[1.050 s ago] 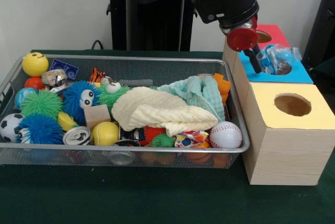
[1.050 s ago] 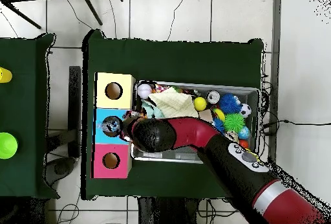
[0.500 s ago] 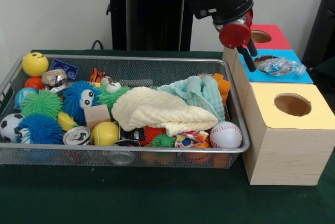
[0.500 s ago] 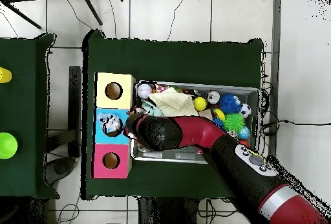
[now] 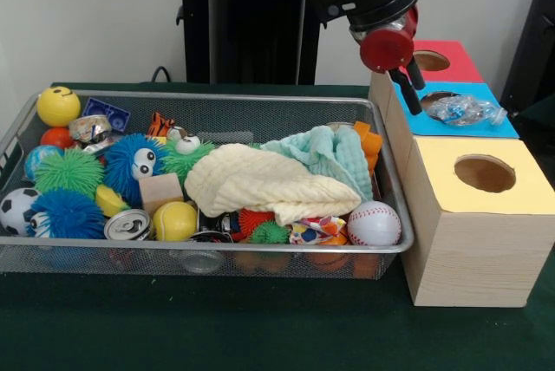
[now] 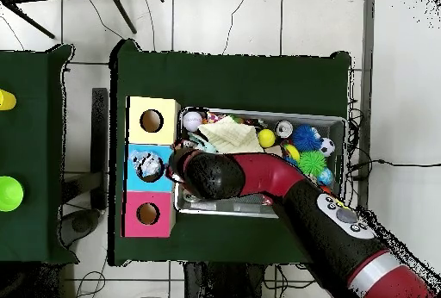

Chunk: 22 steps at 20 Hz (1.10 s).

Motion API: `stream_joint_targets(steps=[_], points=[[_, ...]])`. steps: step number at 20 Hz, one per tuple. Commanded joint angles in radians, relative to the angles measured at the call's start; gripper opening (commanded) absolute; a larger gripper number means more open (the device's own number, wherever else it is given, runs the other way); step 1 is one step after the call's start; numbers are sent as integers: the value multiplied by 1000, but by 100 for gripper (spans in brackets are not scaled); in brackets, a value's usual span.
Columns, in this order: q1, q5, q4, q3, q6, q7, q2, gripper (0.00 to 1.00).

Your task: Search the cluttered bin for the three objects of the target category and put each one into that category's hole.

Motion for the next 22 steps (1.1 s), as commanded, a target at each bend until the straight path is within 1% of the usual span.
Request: stream_joint_targets(steps=[1,2,3,6,7,8,11,14,15,22], points=[[-21,46,53,14,96,192,-12,100],[-21,51,56,20,90,195,-10,100],[-27,54,59,36,76,186,0,0],[-53,90,75,96,34,211,24,0],[-52,80,70,108,27,193,24,0],[-30,92,64,73,41,218,12,0],[-19,92,51,75,9,223,30,0],[2,87,30,61,-25,226,58,0],[-6,81,39,59,-35,223,62,0],[21,67,27,38,-80,237,90,0]])
